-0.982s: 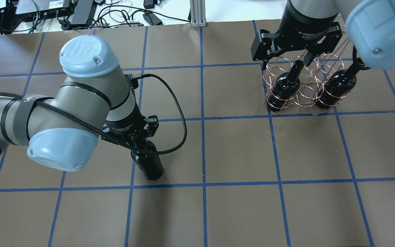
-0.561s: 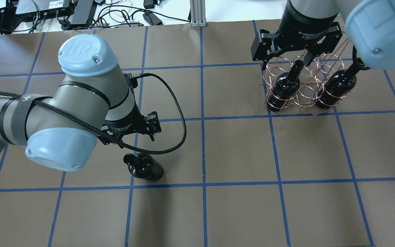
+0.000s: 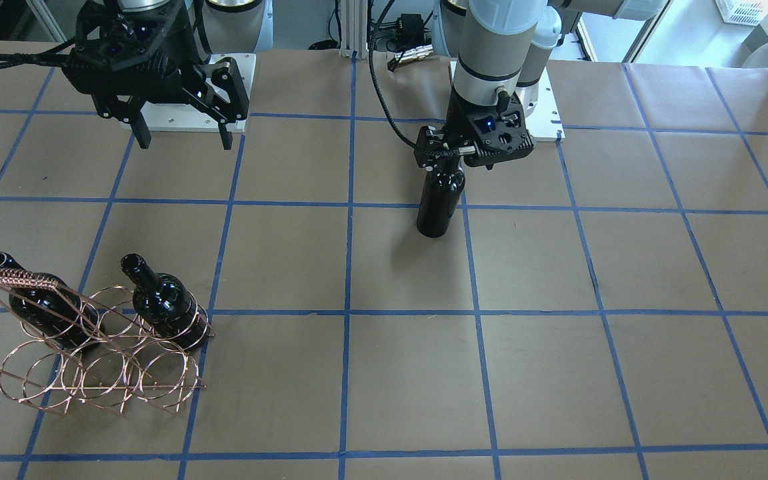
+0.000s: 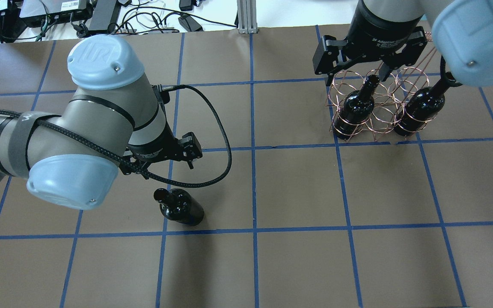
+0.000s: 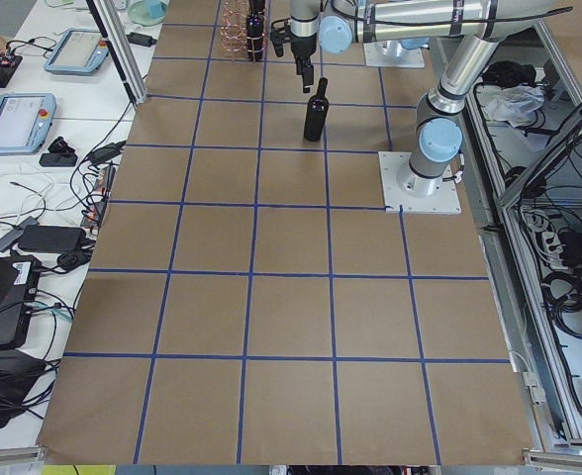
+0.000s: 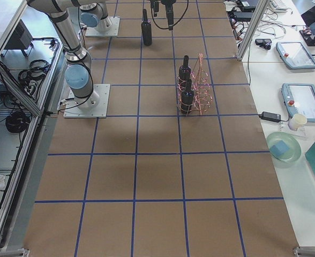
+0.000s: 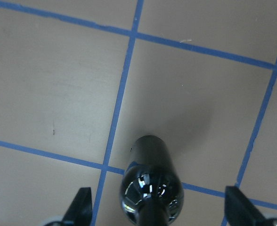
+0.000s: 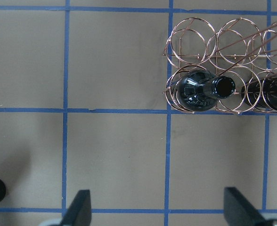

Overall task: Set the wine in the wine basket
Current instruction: 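Open the left gripper and withdraw it from the standing bottle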

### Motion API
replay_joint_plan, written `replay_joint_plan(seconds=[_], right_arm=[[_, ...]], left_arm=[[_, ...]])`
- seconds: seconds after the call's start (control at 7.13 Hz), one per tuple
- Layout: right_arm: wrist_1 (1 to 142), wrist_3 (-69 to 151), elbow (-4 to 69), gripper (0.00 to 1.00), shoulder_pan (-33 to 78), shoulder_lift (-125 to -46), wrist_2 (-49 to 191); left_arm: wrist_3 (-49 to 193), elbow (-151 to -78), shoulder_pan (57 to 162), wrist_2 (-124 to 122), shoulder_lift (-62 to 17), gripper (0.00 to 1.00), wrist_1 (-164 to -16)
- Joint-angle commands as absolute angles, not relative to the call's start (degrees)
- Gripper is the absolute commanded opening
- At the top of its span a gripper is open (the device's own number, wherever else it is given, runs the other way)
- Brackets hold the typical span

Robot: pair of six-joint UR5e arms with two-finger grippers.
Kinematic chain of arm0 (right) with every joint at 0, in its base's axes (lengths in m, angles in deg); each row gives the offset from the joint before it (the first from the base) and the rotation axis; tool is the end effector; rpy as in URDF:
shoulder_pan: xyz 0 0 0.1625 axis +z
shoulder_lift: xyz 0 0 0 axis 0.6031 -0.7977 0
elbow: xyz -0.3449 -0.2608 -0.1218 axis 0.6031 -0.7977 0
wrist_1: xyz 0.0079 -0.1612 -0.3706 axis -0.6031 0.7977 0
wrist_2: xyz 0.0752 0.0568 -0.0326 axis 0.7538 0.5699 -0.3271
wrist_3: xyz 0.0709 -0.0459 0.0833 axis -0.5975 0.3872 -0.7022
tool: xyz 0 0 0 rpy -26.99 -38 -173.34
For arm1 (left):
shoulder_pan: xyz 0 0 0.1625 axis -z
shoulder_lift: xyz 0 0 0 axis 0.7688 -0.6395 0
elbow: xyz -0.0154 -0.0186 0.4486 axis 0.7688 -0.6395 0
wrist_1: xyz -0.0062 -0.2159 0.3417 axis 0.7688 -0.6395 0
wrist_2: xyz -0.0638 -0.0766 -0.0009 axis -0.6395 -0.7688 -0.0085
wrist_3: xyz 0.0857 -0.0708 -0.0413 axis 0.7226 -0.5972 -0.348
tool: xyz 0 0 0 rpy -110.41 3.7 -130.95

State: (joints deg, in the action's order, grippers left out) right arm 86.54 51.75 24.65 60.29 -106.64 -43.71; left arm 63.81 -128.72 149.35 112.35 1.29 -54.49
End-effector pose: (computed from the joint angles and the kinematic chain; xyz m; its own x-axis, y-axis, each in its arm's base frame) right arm 0.1914 -0.4664 0.5457 -0.9996 -0.0253 0.0160 -0.0272 0.9905 -0.1350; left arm -0.1968 -0.4111 0.4168 -0.9710 -0.2353 -0.0415 -0.2359 0.9717 0.0097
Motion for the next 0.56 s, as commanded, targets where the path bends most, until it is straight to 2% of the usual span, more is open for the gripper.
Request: replay_joint_plan(seconds=[0.0, 0.42], right_arm=[[86.53, 51.71, 24.50, 1.00, 60.38, -106.52, -43.59], [86.71, 50.05, 24.25, 1.00, 63.25, -105.04, -43.41]], left_arm=[[78.65, -120.96, 140.12, 112.04, 1.31, 1.00, -61.90], [102.67, -116.44, 124.66, 111.86, 1.40, 1.00, -65.70]])
